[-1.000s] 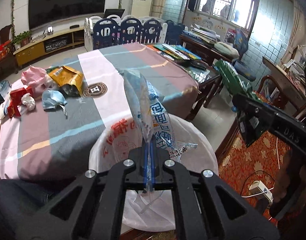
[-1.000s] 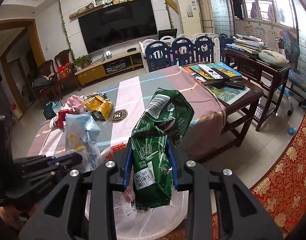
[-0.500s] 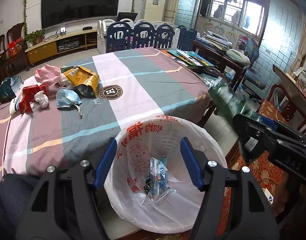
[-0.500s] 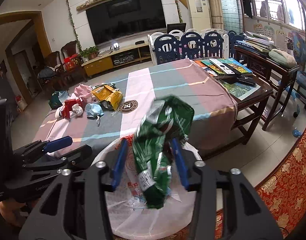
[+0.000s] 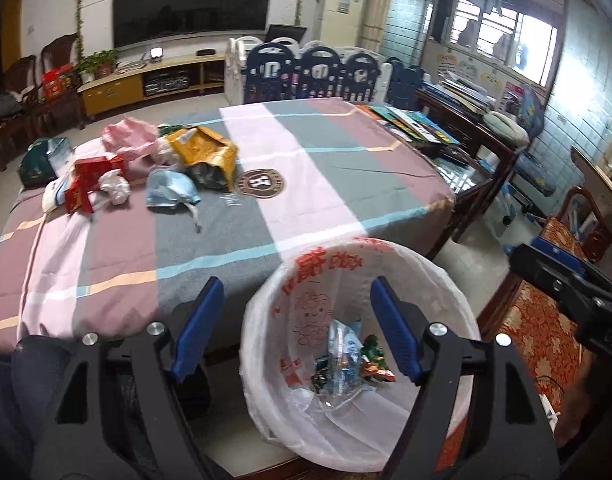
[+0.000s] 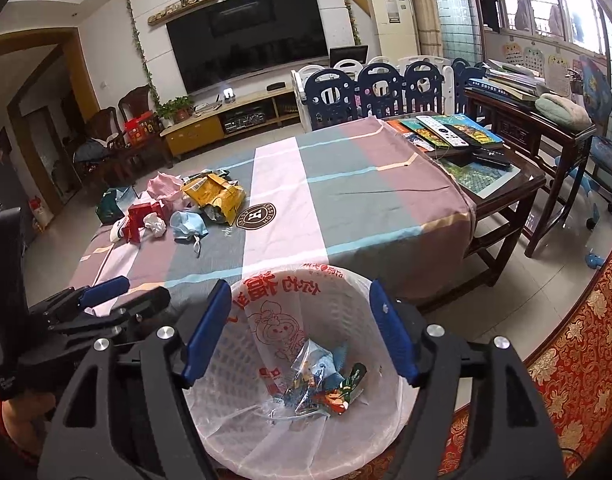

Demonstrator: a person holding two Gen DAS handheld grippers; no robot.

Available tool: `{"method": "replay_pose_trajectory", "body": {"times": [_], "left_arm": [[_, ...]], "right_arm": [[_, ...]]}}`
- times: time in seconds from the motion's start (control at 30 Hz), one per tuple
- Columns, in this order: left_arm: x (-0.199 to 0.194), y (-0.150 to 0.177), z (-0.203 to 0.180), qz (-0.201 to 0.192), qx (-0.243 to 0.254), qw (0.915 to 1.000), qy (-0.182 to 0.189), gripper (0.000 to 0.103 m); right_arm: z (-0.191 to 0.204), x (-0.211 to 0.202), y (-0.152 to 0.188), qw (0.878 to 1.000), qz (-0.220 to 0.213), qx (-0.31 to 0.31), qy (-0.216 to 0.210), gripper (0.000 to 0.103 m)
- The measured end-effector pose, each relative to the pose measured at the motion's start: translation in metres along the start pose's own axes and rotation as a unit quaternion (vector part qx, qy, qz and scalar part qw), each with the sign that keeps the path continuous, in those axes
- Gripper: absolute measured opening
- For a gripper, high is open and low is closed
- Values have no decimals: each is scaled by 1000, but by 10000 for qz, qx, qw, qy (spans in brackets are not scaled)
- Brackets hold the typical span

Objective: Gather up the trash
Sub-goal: 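Grasp the red snack wrapper with the left gripper while the right grasps the blue mask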

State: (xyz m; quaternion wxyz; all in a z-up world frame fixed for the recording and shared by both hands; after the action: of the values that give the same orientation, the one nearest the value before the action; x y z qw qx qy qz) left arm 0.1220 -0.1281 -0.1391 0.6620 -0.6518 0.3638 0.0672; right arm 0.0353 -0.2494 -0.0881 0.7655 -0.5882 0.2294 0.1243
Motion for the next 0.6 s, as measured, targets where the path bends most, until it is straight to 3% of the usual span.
{"method": "replay_pose_trajectory", "body": {"times": [0.1, 0.23, 0.33, 0.4, 0.5, 0.6], "left_arm": [[6, -3, 34, -2, -310, 9990, -316, 77], [17, -15, 107, -99, -783, 9924, -944, 79], [35, -20, 178, 46, -1393, 9805, -1388, 84], [58, -21, 228, 373, -1912, 9672, -1633, 86], [98, -26, 283, 727, -2359, 9525, -1782, 86], [137, -35, 314, 961, -2345, 9498, -1836, 88]], "right_arm": [[3, 8, 5, 10000, 93, -6, -19, 72], [8, 21, 10, 9997, 247, 8, -29, 72], [13, 34, 13, 9993, 363, -42, -32, 72], [16, 48, 17, 9987, 500, -65, -46, 72], [24, 70, 22, 9977, 676, -48, -73, 72], [34, 92, 25, 9962, 855, 24, -141, 72]]}}
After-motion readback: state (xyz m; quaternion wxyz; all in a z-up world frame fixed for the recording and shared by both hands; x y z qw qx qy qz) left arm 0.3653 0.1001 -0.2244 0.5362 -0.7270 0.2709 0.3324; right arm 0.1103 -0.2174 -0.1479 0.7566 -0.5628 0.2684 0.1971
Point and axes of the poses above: each gripper's, at about its wrist camera, not at the fingertips, and x roughly the way its jaws point, z to its left, y to its underside, the point moved 6 cm from there along x, roughly the way its jaws point, and after that the axes turned 10 degrees about -z, right-handed, at the moved point
